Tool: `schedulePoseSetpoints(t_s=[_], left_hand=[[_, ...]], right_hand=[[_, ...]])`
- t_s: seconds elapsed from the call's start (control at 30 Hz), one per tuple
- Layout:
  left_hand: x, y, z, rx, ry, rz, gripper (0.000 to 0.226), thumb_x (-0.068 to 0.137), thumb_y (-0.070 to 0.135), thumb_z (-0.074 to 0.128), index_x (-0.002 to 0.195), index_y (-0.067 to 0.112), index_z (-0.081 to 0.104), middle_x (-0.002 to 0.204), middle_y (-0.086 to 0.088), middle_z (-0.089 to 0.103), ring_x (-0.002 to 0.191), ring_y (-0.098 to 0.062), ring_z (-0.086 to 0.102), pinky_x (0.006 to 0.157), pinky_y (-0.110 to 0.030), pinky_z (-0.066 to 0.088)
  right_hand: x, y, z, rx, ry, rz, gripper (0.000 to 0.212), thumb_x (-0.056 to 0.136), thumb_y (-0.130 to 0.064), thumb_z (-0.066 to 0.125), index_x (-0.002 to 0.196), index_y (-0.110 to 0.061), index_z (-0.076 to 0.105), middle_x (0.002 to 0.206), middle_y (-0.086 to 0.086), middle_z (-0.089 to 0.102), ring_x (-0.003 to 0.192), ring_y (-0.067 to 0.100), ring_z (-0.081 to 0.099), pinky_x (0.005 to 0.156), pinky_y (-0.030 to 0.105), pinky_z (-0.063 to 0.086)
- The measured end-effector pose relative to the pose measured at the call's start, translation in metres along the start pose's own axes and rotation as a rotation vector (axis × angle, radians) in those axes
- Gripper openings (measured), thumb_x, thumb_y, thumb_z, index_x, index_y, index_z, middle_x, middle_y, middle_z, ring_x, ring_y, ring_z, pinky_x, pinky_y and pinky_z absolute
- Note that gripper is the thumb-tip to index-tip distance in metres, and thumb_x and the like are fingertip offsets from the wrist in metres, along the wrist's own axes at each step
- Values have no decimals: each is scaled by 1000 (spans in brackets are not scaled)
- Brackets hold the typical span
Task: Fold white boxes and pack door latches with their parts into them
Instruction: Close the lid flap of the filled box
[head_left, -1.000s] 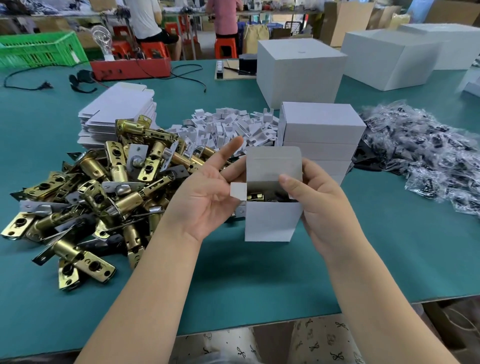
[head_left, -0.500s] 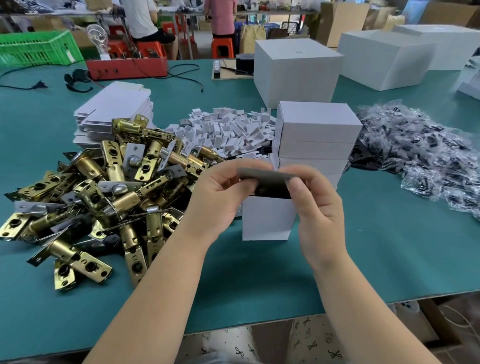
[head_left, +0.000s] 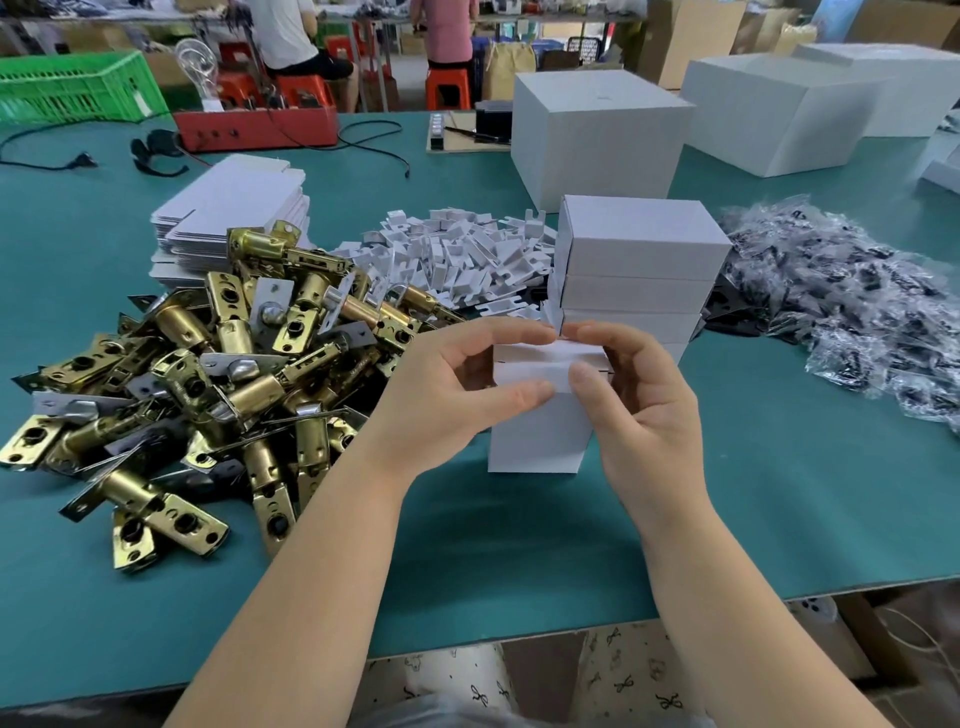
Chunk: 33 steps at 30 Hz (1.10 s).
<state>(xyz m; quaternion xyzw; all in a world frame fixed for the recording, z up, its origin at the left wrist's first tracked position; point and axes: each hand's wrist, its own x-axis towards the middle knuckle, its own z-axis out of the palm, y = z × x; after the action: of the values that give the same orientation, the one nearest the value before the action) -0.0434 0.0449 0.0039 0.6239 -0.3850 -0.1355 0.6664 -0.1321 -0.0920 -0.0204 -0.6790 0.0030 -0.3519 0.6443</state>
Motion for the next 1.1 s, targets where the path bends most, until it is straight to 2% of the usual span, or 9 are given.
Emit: schedulePoseSetpoints(t_s=[0.17, 0.3, 0.4, 0.5, 0.63, 0.87, 0.93, 1.03, 1.1], left_hand=[[0, 0, 5, -7, 72, 35, 21, 80, 11, 74, 97, 23, 73, 92, 7, 75, 83, -7, 69, 66, -20, 55], [-1, 1, 12, 8, 129, 95, 17, 83, 21, 75, 95, 32, 76, 89, 2, 74, 79, -22, 66, 68, -37, 57], [-1, 4, 10, 21, 75, 82, 16, 90, 25, 67, 97, 37, 75, 90, 6, 73, 79, -16, 65, 64, -26, 53], [0, 5, 3, -8, -12, 41, 20, 92, 15, 61, 100, 25, 76, 99, 13, 74, 93, -5, 67, 74, -17, 51], [1, 5, -2, 90, -45, 101, 28, 91, 11, 61, 111, 28, 71, 106, 17, 72, 107, -7, 65, 89, -19, 50], [-1, 7, -8, 69, -94, 15, 20, 93, 18, 60, 104, 25, 75, 111, 12, 73, 112, -7, 64, 92, -19, 48], [-1, 7, -10, 57, -97, -20, 20, 92, 23, 59, 104, 26, 75, 110, 9, 74, 111, -11, 65, 94, -22, 50], [-1, 5, -9, 36, -80, -42, 22, 82, 19, 69, 100, 29, 78, 106, 2, 75, 106, -32, 65, 91, -40, 54], [-1, 4, -9, 49, -74, -31, 26, 79, 16, 72, 100, 31, 78, 105, 1, 75, 102, -30, 67, 89, -38, 56]], right_hand=[[2, -2, 1, -65, 43, -21, 12, 90, -27, 57, 96, -34, 64, 91, -19, 68, 83, 5, 59, 72, 19, 49], [10, -5, 3, -21, 67, -22, 11, 91, -25, 55, 91, -31, 65, 85, -20, 69, 81, -1, 61, 72, 14, 46], [14, -5, -1, 13, 23, -13, 13, 91, -23, 55, 90, -30, 66, 85, -18, 69, 82, 1, 62, 74, 13, 47], [12, -2, -5, -3, -24, -41, 15, 93, -18, 53, 93, -26, 65, 90, -18, 69, 88, 3, 62, 79, 15, 47], [9, 1, -4, -13, -43, -61, 15, 95, -20, 51, 97, -28, 64, 94, -21, 68, 94, 2, 61, 84, 16, 45], [5, 2, -3, -80, -45, -76, 14, 94, -28, 49, 98, -29, 62, 99, -16, 66, 100, 12, 60, 88, 25, 45], [3, 3, -2, -110, -47, -81, 14, 95, -25, 48, 98, -29, 61, 100, -18, 66, 100, 8, 60, 88, 20, 44], [2, 3, -1, -143, -35, -111, 14, 95, -26, 47, 99, -29, 59, 102, -15, 65, 101, 5, 59, 87, 18, 42], [1, 4, -2, -163, -44, -125, 12, 93, -30, 50, 102, -32, 58, 107, -7, 63, 103, 9, 59, 86, 22, 45]])
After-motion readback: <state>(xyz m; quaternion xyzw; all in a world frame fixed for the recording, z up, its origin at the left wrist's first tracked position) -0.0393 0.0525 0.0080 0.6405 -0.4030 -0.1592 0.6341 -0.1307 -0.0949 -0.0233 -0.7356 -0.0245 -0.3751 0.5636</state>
